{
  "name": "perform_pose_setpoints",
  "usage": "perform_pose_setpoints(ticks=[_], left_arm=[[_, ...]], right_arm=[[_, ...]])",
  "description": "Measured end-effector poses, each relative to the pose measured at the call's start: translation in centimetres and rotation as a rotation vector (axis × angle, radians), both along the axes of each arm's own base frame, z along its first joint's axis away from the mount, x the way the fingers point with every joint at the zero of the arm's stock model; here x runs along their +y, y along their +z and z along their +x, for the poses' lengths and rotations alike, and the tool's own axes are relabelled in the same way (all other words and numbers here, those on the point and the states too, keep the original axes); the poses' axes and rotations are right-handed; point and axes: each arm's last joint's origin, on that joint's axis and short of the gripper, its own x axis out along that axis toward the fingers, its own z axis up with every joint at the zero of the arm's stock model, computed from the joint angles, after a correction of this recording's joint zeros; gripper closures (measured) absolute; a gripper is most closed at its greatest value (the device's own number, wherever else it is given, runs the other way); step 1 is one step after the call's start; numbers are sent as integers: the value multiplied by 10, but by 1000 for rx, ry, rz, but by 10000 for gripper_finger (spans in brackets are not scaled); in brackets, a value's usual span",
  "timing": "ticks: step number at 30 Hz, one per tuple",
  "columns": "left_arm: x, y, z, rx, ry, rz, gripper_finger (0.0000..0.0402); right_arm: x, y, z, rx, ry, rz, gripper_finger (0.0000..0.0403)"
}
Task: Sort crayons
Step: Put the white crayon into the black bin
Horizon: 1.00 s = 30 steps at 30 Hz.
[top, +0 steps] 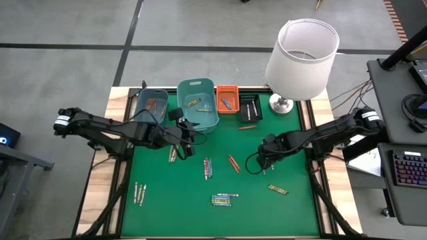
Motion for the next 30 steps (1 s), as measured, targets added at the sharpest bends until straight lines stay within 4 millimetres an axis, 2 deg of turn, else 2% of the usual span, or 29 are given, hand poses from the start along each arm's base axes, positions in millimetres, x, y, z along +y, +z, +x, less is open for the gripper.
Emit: perform_pose_setpoints(ticks=[13,17,25,30], left_arm=[[0,0,0,-5,1,-1,292],[0,0,0,-5,1,-1,292],[0,1,1,-14,1,-3,292],[0,2,1,-37,11,-22,292]], right_arm=[[0,-38,14,161,20,-51,303],[1,-45,16,196,33,-57,315],[0,-44,16,187,47,-68,387],[-2,-37,13,161,54,-69,389]])
